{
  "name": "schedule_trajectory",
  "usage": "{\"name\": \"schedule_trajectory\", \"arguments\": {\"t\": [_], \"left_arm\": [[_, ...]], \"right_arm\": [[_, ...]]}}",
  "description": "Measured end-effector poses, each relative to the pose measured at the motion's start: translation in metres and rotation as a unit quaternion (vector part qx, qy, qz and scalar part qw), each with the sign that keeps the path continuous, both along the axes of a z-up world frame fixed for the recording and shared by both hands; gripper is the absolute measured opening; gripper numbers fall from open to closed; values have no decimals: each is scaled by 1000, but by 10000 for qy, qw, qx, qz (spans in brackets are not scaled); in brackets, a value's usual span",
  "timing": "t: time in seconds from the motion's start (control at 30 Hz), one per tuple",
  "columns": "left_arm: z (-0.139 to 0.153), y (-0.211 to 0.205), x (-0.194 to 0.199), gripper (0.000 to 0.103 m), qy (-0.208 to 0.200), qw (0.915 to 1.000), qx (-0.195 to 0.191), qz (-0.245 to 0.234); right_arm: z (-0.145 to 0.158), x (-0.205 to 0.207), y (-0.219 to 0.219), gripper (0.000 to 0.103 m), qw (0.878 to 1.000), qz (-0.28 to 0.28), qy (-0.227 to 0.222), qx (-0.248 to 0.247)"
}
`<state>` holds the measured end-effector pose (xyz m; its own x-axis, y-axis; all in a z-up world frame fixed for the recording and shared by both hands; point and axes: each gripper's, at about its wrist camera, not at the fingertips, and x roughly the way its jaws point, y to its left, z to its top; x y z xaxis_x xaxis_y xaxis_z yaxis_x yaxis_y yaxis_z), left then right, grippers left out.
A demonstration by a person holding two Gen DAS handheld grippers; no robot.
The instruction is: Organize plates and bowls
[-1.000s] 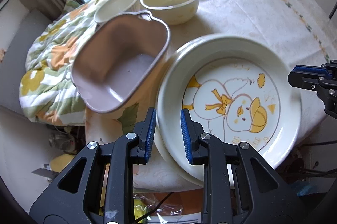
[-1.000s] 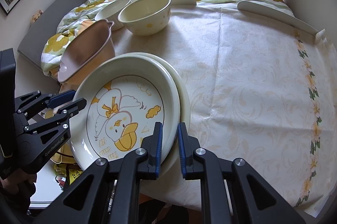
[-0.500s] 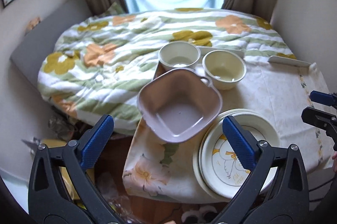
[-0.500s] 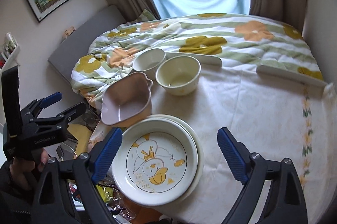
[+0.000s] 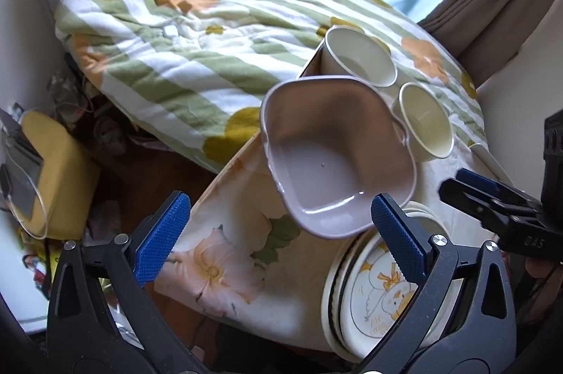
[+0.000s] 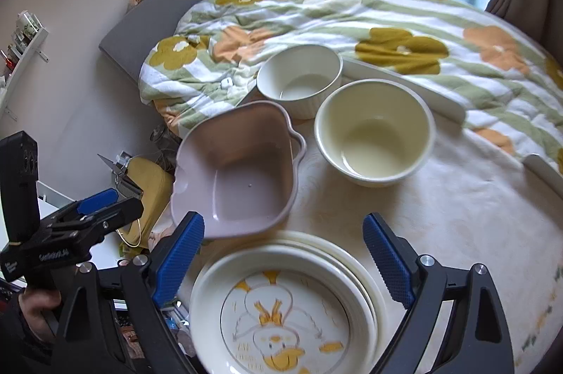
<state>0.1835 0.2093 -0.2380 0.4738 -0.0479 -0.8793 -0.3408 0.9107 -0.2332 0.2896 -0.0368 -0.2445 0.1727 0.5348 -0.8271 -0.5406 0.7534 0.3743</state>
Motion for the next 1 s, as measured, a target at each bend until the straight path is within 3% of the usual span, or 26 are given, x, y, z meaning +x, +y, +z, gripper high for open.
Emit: {"name": "schedule_trajectory", "arguments": {"t": [0.03, 0.13, 0.3, 0.43, 0.53, 0.6, 0.73, 1.0], "left_arm": [[-7, 1, 6, 101, 85, 10000, -40, -11], [-24, 4, 21, 91, 206, 9995, -220, -18], [-49, 7, 45, 63, 447, 9980, -444, -109], [-61, 6, 57, 54, 568, 9970, -485, -212], [-68, 8, 63, 47, 601, 9966, -500, -271], [-71, 7, 66, 26, 615, 9961, -527, -358], [-71, 3, 67, 24, 609, 9966, -304, -458], [-42, -2, 62, 24, 347, 9974, 140, -608]], "right_arm": [[-8, 6, 6, 76, 9999, 27, 114, -23], [-28, 19, 18, 62, 9991, 75, 410, -6], [-45, 32, 39, 54, 9984, 132, 535, -151], [-52, 40, 48, 33, 9979, 124, 613, -148], [-56, 43, 51, 27, 9978, 78, 629, -176], [-57, 42, 51, 21, 9979, 49, 592, -253], [-57, 40, 53, 14, 9982, 1, 492, -337], [-39, 27, 51, 13, 9996, -41, 207, -195]]}}
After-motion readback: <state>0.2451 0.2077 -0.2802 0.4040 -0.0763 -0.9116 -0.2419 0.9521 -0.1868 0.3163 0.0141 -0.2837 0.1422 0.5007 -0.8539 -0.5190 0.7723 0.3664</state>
